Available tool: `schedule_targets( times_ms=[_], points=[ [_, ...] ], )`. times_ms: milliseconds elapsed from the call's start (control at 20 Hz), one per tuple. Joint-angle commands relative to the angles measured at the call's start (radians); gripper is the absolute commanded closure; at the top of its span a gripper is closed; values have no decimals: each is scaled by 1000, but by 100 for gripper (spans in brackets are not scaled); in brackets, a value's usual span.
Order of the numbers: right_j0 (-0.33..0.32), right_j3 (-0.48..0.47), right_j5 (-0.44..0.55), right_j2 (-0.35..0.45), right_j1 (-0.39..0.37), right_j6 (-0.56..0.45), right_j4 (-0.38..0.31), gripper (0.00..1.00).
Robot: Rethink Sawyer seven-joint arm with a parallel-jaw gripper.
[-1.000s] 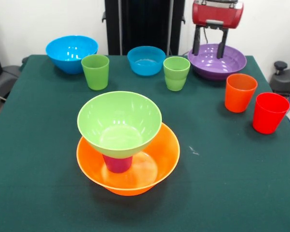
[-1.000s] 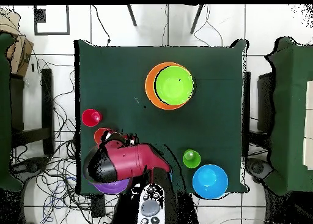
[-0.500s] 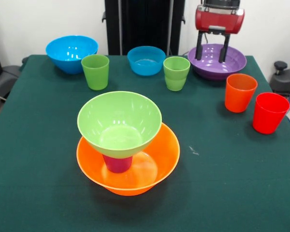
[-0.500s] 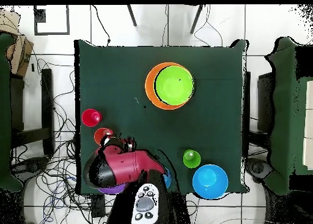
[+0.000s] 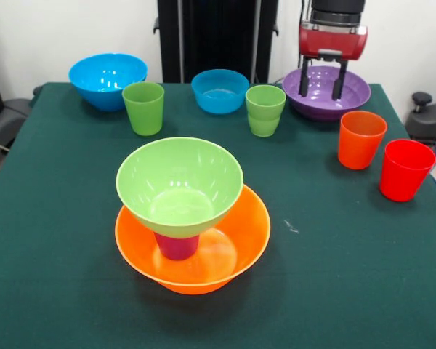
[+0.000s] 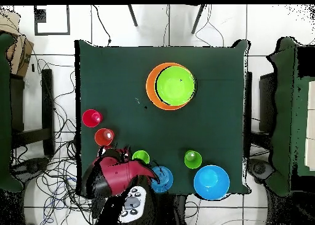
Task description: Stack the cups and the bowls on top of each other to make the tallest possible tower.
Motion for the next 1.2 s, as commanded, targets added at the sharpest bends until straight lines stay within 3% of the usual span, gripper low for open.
schedule_targets(
  times_ms=[50,300,700,950,1200],
  points=[
    [79,106,-59,17,34,183,36,0],
    [94,153,-89,24,19,194,43,0],
    [20,256,-139,11,-25,161,-29,0],
    [-43,233,-215,-4,60,127,-72,0],
    [-57,177,-226,-6,114,110,-57,0]
  ],
)
